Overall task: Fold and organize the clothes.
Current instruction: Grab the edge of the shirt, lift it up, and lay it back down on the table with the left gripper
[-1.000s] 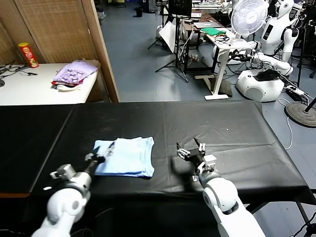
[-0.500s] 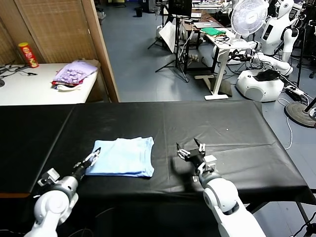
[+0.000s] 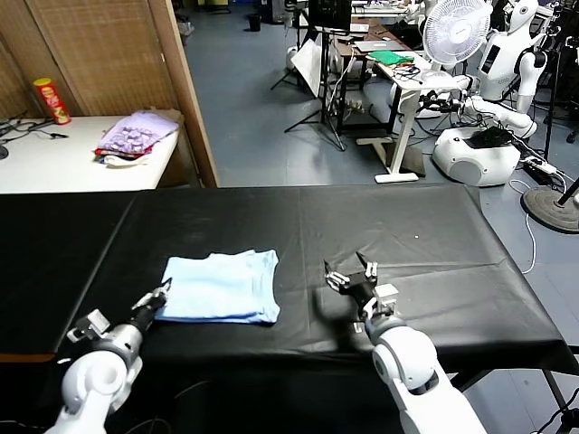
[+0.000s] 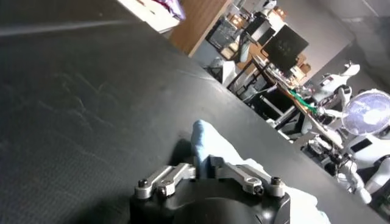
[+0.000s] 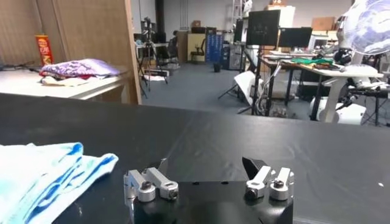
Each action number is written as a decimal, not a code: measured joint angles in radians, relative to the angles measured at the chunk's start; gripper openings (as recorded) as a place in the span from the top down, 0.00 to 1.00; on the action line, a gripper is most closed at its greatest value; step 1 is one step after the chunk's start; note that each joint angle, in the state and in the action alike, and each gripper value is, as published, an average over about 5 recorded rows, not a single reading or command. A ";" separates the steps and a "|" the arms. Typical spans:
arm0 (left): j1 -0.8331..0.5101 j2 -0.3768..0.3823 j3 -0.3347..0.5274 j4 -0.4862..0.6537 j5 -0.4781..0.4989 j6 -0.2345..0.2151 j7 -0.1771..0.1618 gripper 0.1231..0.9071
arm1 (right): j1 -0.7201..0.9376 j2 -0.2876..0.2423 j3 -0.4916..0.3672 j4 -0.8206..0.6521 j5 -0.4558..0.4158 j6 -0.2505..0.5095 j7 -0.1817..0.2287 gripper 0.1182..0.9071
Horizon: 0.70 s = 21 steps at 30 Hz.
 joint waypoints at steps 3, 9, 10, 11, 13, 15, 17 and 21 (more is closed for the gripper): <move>0.011 0.024 -0.009 -0.001 0.228 -0.015 0.017 0.97 | -0.007 -0.001 0.004 0.014 -0.009 -0.018 0.005 0.14; 0.038 0.131 -0.066 -0.004 0.631 -0.077 0.064 0.97 | -0.011 0.000 0.014 0.019 -0.013 -0.022 0.004 0.14; 0.041 0.157 -0.081 -0.007 0.687 -0.089 0.070 0.97 | -0.011 0.001 0.014 0.020 -0.013 -0.022 0.003 0.14; 0.045 0.182 -0.097 -0.012 0.737 -0.097 0.073 0.97 | -0.010 0.003 0.014 0.020 -0.013 -0.023 0.003 0.14; 0.053 0.232 -0.129 -0.028 0.827 -0.102 0.075 0.97 | -0.009 0.007 0.011 0.022 -0.013 -0.025 0.001 0.14; 0.061 0.270 -0.152 -0.054 0.889 -0.094 0.074 0.97 | -0.008 0.011 0.008 0.023 -0.014 -0.027 0.000 0.14; 0.069 0.290 -0.159 -0.090 0.909 -0.075 0.072 0.97 | -0.009 0.014 0.007 0.023 -0.018 -0.027 -0.001 0.14; 0.070 0.280 -0.107 -0.175 0.830 -0.029 0.055 0.97 | -0.021 0.012 0.009 0.027 -0.027 -0.027 -0.002 0.14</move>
